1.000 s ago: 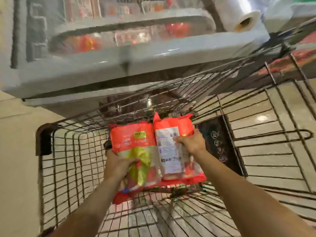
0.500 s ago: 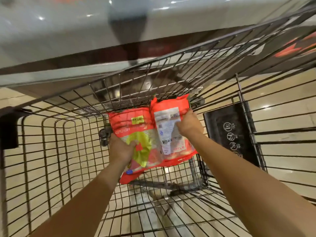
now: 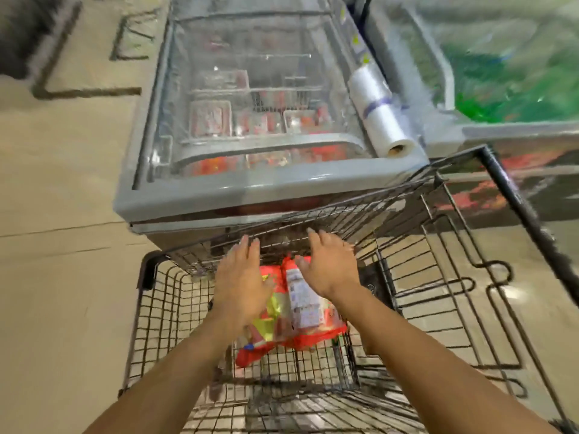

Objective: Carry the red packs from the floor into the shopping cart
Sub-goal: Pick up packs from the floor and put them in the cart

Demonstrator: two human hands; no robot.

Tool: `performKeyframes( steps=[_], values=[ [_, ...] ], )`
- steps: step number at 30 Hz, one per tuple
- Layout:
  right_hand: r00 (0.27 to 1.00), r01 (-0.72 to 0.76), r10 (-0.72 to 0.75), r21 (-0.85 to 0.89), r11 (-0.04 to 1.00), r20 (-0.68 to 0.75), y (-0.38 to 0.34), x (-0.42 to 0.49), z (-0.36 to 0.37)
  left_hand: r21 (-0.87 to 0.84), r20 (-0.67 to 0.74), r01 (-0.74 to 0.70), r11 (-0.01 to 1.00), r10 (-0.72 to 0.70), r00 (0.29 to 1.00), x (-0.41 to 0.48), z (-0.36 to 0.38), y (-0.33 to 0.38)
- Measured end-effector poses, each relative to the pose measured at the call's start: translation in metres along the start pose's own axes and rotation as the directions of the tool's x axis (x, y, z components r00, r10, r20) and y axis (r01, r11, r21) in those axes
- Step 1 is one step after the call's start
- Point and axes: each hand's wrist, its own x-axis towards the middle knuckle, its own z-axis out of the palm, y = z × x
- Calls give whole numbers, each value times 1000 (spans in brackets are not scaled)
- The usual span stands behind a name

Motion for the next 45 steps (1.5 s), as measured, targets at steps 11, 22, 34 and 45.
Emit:
performKeyframes(
  steps=[11, 22, 34, 45],
  values=[
    [898, 278, -268, -21, 960, -349, -38, -169, -189, 186, -462, 16, 982, 73, 884, -170, -183, 68],
    [688, 531, -532, -157, 832, -493, -105, -273, -280, 238, -664, 306, 922, -75, 744, -317, -280, 59],
    [477, 778, -784, -225, 587, -398, -271, -348, -261, 49, -686, 621, 782, -426, 590, -445, -303, -56],
    [206, 918, -943, -283, 279, -262, -495, -457, -199, -109, -666, 813, 572, -649, 368, -614, -300, -232]
  ],
)
